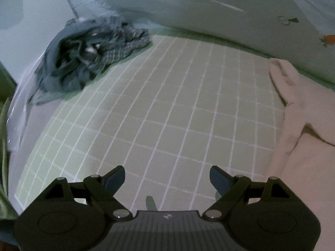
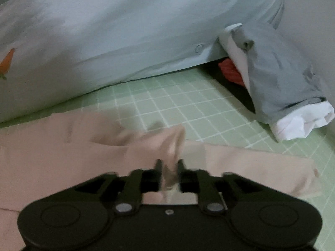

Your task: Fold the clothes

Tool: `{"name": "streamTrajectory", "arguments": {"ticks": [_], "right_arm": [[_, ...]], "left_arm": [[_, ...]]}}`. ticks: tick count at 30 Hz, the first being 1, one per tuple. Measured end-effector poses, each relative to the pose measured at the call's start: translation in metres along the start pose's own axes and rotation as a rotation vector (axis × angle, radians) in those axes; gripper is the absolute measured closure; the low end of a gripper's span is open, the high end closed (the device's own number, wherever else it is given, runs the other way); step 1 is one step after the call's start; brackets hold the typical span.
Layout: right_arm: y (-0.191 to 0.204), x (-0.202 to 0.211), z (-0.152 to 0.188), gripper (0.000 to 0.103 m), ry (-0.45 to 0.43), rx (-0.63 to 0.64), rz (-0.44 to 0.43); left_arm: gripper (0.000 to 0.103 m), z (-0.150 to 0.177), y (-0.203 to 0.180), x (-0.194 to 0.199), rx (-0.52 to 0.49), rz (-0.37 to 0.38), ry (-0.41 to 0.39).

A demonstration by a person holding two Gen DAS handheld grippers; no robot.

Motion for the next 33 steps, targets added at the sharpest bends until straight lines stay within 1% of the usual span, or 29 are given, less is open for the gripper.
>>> {"name": "streamTrajectory", "arguments": {"ticks": [2, 4, 5, 6, 7, 8, 9, 12, 15, 18, 19, 21, 25, 27, 28, 30, 31, 33], "right_arm": [[0.008, 0.009, 0.003, 0.065, -0.004, -0.027, -0.007], [0.02, 0.014, 0.005, 0.058, -0.004, -0.023, -0.021], [0.029, 0.02, 0.007, 0.047, -0.006, -0.012, -0.037], [0.038, 0.026, 0.01, 0.031, -0.008, -0.001, -0.053], [0.048, 0.032, 0.012, 0.023, -0.017, 0.012, -0.065], [0.059, 0.04, 0.014, 0.009, -0.027, 0.021, -0.074], [0.07, 0.05, 0.017, 0.0, -0.035, 0.027, -0.09], [0.106, 0.083, 0.032, 0.0, -0.035, 0.037, -0.148], [0.141, 0.124, 0.056, 0.0, -0.009, 0.014, -0.162], [0.173, 0.164, 0.083, 0.0, 0.02, -0.002, -0.187], [0.184, 0.175, 0.092, 0.0, 0.03, 0.009, -0.203], [0.211, 0.2, 0.114, 0.0, 0.049, 0.059, -0.229], [0.25, 0.234, 0.145, 0.0, 0.079, 0.091, -0.217], [0.269, 0.245, 0.156, 0.001, 0.087, 0.102, -0.24], [0.278, 0.249, 0.161, 0.002, 0.089, 0.104, -0.265], [0.293, 0.257, 0.171, 0.015, 0.1, 0.1, -0.298], [0.297, 0.259, 0.175, 0.017, 0.108, 0.092, -0.3], [0.304, 0.261, 0.182, 0.029, 0.123, 0.076, -0.306]], "left_arm": [[0.015, 0.002, 0.002, 0.0, 0.003, -0.004, 0.002], [0.015, 0.003, 0.004, 0.001, -0.007, 0.002, -0.005], [0.014, 0.003, 0.006, 0.001, -0.016, 0.007, -0.011], [0.012, 0.004, 0.007, 0.001, -0.025, 0.014, -0.016], [0.011, 0.005, 0.009, 0.001, -0.032, 0.022, -0.019], [0.009, 0.006, 0.011, 0.0, -0.037, 0.033, -0.02], [0.009, 0.007, 0.014, -0.001, -0.044, 0.047, -0.022], [0.008, 0.008, 0.024, -0.004, -0.067, 0.109, -0.037], [0.005, 0.01, 0.037, -0.006, -0.078, 0.173, -0.051], [0.004, 0.014, 0.051, -0.01, -0.063, 0.244, -0.057], [0.004, 0.015, 0.055, -0.012, -0.071, 0.269, -0.058], [0.004, 0.015, 0.062, -0.015, -0.111, 0.306, -0.065], [0.004, 0.013, 0.076, -0.013, -0.183, 0.35, -0.095], [0.002, 0.015, 0.086, -0.012, -0.211, 0.372, -0.106], [0.002, 0.016, 0.091, -0.011, -0.226, 0.38, -0.11], [0.002, 0.02, 0.101, -0.011, -0.254, 0.385, -0.109], [0.002, 0.022, 0.107, -0.011, -0.267, 0.388, -0.108], [0.002, 0.027, 0.119, -0.01, -0.284, 0.393, -0.108]]}}
Point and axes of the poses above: each gripper's, at about its wrist camera, not at the fingertips, and x roughly against the way its jaws point, y to its left, z to its underside, the point moved 8 cm from there along -x, roughly the way its jaws point, and after that the axes turned 7 degrees about -y, right-handed, at the moved point
